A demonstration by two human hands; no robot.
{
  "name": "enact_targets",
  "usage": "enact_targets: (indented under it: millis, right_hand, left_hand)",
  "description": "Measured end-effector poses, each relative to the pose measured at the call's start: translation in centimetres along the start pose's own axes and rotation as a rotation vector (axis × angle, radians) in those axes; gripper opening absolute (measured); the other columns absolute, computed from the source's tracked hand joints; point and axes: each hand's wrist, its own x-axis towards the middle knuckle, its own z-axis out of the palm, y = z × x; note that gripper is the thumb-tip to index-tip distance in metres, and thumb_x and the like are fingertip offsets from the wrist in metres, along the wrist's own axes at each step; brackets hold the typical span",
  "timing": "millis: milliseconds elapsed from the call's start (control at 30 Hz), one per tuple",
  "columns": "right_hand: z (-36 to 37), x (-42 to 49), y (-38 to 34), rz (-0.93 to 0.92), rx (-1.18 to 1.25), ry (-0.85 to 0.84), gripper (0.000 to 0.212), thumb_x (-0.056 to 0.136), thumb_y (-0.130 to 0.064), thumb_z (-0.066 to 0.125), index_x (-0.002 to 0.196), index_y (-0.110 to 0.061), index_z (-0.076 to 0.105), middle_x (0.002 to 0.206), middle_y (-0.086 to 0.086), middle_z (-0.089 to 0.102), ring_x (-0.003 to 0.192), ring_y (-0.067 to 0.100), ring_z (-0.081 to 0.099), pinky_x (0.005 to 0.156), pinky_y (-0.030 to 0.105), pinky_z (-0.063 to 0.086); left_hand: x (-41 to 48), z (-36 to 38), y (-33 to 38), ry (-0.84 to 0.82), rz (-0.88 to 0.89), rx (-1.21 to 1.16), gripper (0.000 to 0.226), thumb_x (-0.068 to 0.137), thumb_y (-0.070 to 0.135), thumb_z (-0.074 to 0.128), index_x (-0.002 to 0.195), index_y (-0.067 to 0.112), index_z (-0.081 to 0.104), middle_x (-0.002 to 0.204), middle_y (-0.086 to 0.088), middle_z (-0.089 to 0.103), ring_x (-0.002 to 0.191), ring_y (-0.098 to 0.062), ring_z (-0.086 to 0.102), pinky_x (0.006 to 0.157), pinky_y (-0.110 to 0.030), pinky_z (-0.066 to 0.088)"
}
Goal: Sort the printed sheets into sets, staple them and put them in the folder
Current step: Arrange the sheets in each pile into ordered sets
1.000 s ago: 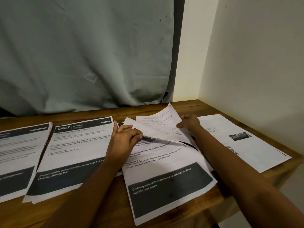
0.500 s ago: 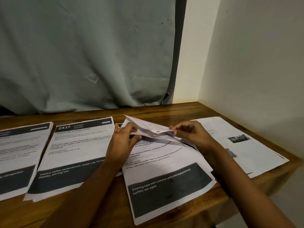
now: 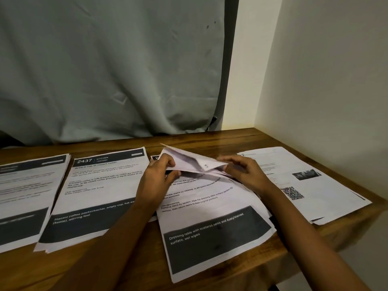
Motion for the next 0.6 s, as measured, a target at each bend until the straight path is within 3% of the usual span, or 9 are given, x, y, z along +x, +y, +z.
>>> enact_targets:
  millis: [100, 233, 333, 433, 500, 600]
  right_hand:
    - [0.1, 0.5, 0.0, 0.127, -0.003, 0.093, 0.032, 0.096, -0.038, 0.051, 0.126, -0.029, 0.055, 0.119, -0.006, 0.062, 0.107, 0.011, 0.059, 0.085, 0.025, 0.052]
    - [0.0, 1.0, 0.1, 0.264, -0.059, 0.146, 0.041, 0.097, -0.047, 0.044, 0.127, -0.02, 0.053, 0.121, -0.001, 0.061, 0.107, 0.017, 0.059, 0.091, 0.037, 0.049]
    - [-0.2, 1.1, -0.1, 0.301, -0.027, 0.195, 0.035, 0.098, -0.046, 0.042, 0.12, -0.022, 0.056, 0.117, -0.004, 0.06, 0.108, 0.017, 0.056, 0.094, 0.037, 0.045]
    - [-0.7, 1.0, -0.2, 0.454, 0.129, 0.149, 0.049, 0.086, -0.068, 0.047, 0.113, -0.029, 0.057, 0.12, -0.012, 0.058, 0.114, 0.018, 0.054, 0.104, 0.045, 0.04]
    - [-1.1, 0.9, -0.4, 0.585, 0.188, 0.09, 0.064, 0.076, -0.08, 0.047, 0.121, -0.035, 0.052, 0.125, -0.014, 0.052, 0.116, 0.022, 0.055, 0.101, 0.045, 0.043]
    - [-1.9, 0.6, -1.0, 0.67, 0.271, -0.022, 0.064, 0.075, -0.072, 0.054, 0.127, -0.036, 0.043, 0.122, -0.01, 0.05, 0.103, 0.024, 0.06, 0.089, 0.043, 0.052]
  left_hand:
    - [0.1, 0.1, 0.1, 0.006, 0.015, 0.025, 0.015, 0.091, 0.028, 0.062, 0.104, 0.024, 0.056, 0.109, -0.001, 0.058, 0.099, -0.015, 0.053, 0.079, -0.023, 0.041]
    - [0.2, 0.1, -0.2, -0.036, 0.032, 0.011, 0.026, 0.093, 0.027, 0.059, 0.119, 0.024, 0.059, 0.13, -0.002, 0.054, 0.121, -0.017, 0.047, 0.093, -0.025, 0.039]
    - [0.2, 0.1, -0.1, -0.072, 0.053, 0.003, 0.051, 0.093, 0.028, 0.06, 0.141, 0.031, 0.043, 0.152, 0.003, 0.035, 0.14, -0.017, 0.028, 0.111, -0.039, 0.032]
    - [0.2, 0.1, 0.2, -0.108, 0.061, -0.001, 0.075, 0.091, 0.037, 0.061, 0.151, 0.038, 0.014, 0.16, 0.009, 0.01, 0.146, -0.018, 0.012, 0.114, -0.046, 0.024]
    - [0.2, 0.2, 0.0, -0.115, 0.055, 0.016, 0.079, 0.09, 0.042, 0.059, 0.152, 0.036, 0.01, 0.161, 0.009, 0.008, 0.147, -0.019, 0.01, 0.115, -0.047, 0.022]
    - [0.2, 0.3, -0.1, -0.115, 0.016, 0.043, 0.076, 0.091, 0.043, 0.058, 0.152, 0.032, 0.014, 0.16, 0.007, 0.012, 0.147, -0.022, 0.013, 0.116, -0.047, 0.024]
